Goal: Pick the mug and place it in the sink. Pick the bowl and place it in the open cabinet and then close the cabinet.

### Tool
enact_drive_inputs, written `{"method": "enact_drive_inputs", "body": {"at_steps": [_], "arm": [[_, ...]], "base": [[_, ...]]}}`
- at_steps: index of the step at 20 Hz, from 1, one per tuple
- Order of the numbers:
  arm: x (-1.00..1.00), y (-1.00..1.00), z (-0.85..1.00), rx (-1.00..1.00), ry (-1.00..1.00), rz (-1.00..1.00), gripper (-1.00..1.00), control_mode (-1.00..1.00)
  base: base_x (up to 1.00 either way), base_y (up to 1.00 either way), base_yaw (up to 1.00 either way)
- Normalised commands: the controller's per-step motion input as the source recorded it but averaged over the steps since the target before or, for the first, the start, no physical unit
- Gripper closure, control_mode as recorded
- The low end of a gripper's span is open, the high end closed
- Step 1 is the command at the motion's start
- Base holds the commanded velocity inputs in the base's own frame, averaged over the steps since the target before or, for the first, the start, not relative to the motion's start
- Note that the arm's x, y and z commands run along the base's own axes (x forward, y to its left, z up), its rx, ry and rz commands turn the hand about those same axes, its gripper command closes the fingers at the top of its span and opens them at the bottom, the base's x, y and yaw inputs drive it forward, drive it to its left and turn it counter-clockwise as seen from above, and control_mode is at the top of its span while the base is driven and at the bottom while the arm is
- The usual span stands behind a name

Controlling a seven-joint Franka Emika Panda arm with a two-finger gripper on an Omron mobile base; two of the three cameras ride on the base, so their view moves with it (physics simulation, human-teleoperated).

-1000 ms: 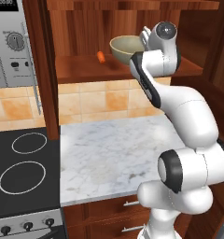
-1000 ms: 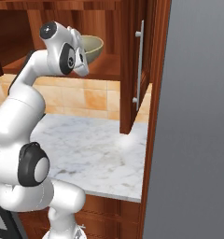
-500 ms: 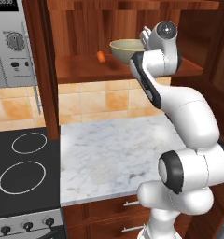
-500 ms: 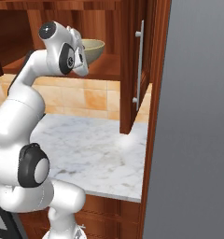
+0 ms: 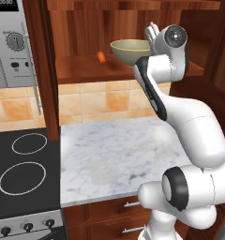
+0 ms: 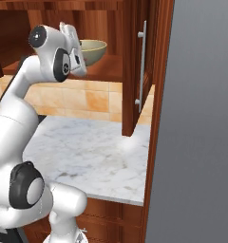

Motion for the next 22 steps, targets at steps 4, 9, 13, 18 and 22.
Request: {"method": "enact_drive_inputs", "body": {"at_steps": [4,9,13,18,22], "arm": [[-0.02,0.0,0.38,-0.1,-0.26,0.0,-1.0,-1.0],[-0.77,-0.24,-0.09,0.03,0.0,-0.01,-1.0,-1.0],[-0.98,-0.19,-0.01,0.05,0.01,-0.03,-1.0,-1.0],[-0.74,-0.01,0.2,0.21,0.01,-0.01,-1.0,-1.0],[-0.77,0.0,0.0,0.31,0.16,-0.02,-1.0,-1.0]], "base": [[0.0,0.0,0.0],[0.0,0.0,0.0],[0.0,0.0,0.0],[0.0,0.0,0.0],[0.0,0.0,0.0]]}}
